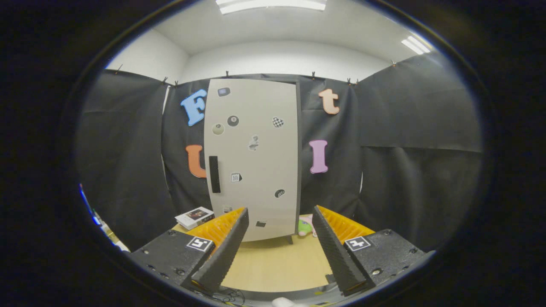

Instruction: Open the shoe cabinet door, grab the shoes and put them into the shoe cabinet, then close the shoe cabinet door.

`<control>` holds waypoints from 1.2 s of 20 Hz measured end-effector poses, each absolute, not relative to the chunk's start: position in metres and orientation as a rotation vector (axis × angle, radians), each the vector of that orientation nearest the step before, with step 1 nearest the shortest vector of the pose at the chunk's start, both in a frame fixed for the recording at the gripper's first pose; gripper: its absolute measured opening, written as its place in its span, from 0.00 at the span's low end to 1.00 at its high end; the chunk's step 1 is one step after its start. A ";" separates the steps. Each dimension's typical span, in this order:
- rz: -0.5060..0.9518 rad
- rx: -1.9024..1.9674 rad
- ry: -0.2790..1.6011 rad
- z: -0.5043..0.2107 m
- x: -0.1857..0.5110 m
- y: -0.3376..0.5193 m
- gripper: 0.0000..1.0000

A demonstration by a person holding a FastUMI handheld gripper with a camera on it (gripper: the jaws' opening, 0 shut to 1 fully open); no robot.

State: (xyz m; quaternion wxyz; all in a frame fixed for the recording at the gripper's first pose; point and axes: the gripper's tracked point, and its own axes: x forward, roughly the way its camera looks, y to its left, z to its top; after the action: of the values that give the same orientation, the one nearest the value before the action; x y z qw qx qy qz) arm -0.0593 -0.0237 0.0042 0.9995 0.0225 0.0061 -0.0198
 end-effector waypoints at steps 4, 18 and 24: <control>-0.023 0.055 0.030 -0.002 -0.054 -0.019 0.98; -0.034 0.046 0.021 0.003 -0.049 -0.025 0.98; -0.029 0.053 0.026 0.002 -0.043 -0.026 0.98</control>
State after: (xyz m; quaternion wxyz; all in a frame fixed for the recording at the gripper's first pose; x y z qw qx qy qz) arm -0.0427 -0.0257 0.0016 0.9995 0.0266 0.0128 -0.0145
